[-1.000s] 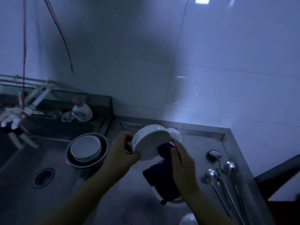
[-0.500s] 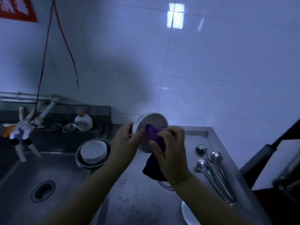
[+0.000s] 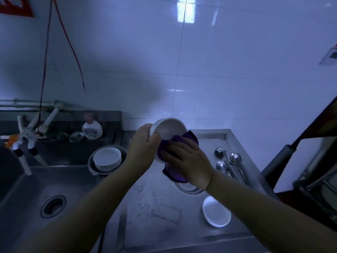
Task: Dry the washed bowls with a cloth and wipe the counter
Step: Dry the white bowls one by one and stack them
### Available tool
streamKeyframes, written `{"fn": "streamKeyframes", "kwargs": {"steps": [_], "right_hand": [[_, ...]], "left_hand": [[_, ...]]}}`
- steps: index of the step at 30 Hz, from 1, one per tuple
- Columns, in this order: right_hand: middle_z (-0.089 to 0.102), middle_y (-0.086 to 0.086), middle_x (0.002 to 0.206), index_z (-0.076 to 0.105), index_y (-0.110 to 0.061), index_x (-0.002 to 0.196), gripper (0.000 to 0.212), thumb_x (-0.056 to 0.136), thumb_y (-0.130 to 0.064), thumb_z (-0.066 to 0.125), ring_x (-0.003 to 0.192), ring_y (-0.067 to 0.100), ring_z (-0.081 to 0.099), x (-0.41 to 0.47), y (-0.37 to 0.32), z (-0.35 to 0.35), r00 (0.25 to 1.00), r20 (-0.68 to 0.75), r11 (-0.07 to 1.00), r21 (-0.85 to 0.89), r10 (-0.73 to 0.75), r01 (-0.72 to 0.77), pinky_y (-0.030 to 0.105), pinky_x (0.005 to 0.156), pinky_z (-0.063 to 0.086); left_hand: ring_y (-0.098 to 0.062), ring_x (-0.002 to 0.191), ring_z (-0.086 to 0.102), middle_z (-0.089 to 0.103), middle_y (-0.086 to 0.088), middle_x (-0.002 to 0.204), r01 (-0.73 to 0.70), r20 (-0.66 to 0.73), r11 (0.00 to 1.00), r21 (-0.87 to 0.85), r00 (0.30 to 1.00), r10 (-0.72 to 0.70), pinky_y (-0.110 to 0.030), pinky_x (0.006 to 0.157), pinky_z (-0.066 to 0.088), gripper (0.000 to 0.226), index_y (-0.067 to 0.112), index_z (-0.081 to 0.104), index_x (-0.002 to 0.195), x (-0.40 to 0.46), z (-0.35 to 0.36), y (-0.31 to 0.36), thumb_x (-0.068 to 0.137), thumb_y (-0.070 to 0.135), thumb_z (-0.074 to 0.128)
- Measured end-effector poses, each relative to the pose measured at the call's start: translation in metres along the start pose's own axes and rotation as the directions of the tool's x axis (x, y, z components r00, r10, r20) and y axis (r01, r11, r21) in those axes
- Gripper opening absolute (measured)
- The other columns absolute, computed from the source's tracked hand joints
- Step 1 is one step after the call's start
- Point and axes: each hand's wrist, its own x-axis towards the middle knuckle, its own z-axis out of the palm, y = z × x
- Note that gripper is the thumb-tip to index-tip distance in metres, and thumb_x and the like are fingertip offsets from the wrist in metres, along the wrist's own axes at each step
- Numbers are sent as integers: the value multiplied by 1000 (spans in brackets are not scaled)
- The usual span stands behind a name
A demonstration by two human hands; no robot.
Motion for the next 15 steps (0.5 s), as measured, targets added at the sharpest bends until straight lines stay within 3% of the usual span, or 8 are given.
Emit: {"fn": "streamKeyframes", "kwargs": {"steps": [3,6,9,12,15], "right_hand": [[69,10,105,71,-11,106,21,85,-10,67,103,28,63,-6,22,-3,992,31,988,-100,-120,122,43,106,38],[69,10,102,70,-9,104,23,81,-15,68,100,30,63,-2,7,2,1000,-6,990,-135,28,-28,45,104,38],[69,9,97,70,-10,98,36,67,-23,81,91,28,65,6,-22,9,970,-28,967,-77,241,-243,45,91,51],[70,8,89,68,-10,95,16,81,-18,66,79,23,65,16,-39,9,914,-173,931,59,366,-361,37,78,55],[70,7,90,64,-10,101,17,86,-19,64,81,17,62,22,-41,7,855,-271,895,188,443,-405,28,81,48]], "left_hand": [[-12,63,49,54,5,69,-15,85,994,111,996,5,-25,52,33,19,19,56,83,3,-7,7,79,26,39],[-14,67,51,57,1,74,-23,28,988,152,999,19,-27,54,35,31,17,61,89,8,-5,13,74,29,37],[-13,68,51,57,0,77,-11,-11,985,170,1000,13,-26,55,35,24,16,60,96,11,3,14,84,23,40],[-13,67,51,54,4,76,28,-54,992,127,998,-21,-26,54,36,23,20,55,94,13,14,18,81,29,38],[-14,71,53,55,4,80,47,-130,999,26,991,-43,-31,57,42,29,23,54,96,15,27,25,75,33,35]]}}
